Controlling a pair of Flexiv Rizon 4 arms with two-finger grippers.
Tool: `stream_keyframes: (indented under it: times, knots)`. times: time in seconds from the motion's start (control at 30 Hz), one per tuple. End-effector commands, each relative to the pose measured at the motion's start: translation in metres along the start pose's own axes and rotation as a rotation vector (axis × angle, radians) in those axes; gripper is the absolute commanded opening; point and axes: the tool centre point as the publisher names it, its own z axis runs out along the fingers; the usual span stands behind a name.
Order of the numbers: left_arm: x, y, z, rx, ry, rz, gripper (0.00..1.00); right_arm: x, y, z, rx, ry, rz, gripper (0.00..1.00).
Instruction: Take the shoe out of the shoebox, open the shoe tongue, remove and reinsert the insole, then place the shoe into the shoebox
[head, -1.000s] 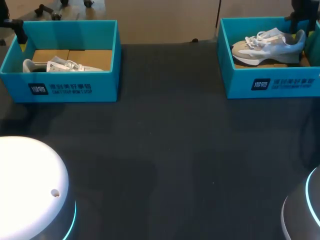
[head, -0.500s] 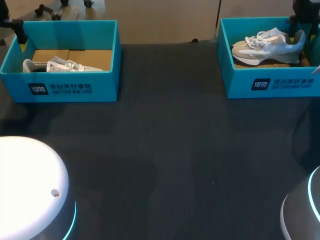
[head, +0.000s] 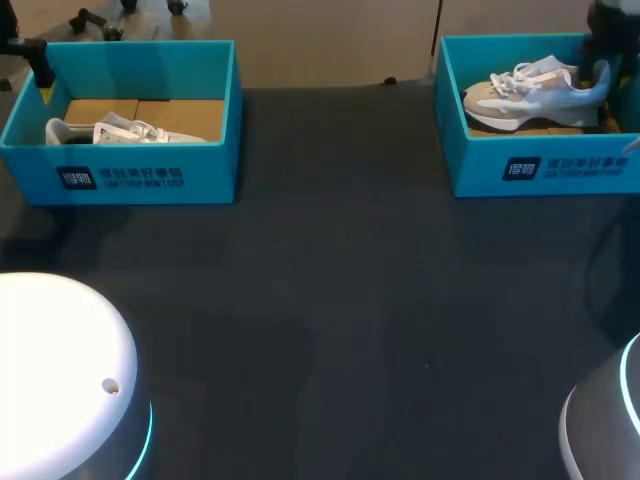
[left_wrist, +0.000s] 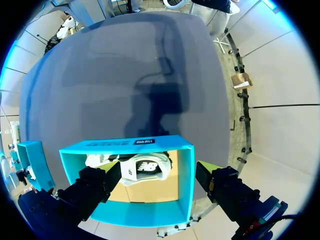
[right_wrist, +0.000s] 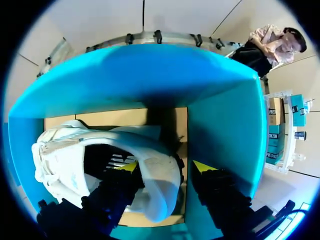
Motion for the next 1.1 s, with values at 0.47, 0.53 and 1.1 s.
stream_keyframes:
  times: [0.47, 0.53, 1.1]
  knots:
    - [0.0, -0.002, -0.001, -0.003, 0.003, 0.0, 1.0, -0.003, 0.011, 0.015, 0.156, 0.034, -0.001, 0.54]
    - [0.0, -0.002, -0.001, -0.003, 0.003, 0.0, 1.0, -0.003, 0.011, 0.016, 0.158, 0.034, -0.002, 0.49]
    - [0.0, -0.002, -0.001, -0.003, 0.003, 0.0, 1.0, -0.003, 0.008, 0.013, 0.15, 0.04, 0.011, 0.0]
